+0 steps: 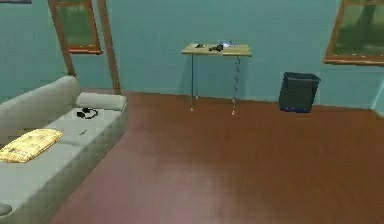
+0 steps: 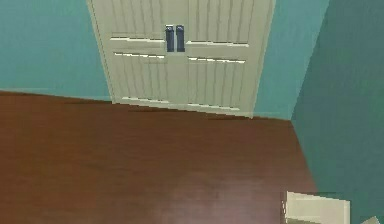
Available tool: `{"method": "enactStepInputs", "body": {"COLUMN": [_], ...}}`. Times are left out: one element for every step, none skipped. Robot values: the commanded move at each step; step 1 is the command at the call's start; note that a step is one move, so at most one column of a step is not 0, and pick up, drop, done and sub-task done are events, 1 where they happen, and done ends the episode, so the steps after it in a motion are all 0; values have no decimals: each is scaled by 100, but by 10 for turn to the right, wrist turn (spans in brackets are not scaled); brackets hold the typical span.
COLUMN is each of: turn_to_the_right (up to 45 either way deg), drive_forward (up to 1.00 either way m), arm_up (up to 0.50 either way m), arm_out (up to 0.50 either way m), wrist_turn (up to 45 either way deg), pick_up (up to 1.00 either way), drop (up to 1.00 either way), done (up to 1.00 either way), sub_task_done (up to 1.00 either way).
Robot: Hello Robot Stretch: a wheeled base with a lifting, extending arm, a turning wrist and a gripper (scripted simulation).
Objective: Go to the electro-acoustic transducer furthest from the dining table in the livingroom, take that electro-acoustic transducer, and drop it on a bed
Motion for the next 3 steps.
{"method": "enactStepInputs", "body": {"turn_to_the_right": [0, 0, -30], "drive_forward": [5, 100, 0], "arm_up": [0, 0, 0], "arm_out": [0, 0, 0], "wrist_turn": [0, 0, 0], "pick_up": [0, 0, 0], "drop": [0, 0, 0], "done": [0, 0, 0], "sub_task_done": [0, 0, 0]}}
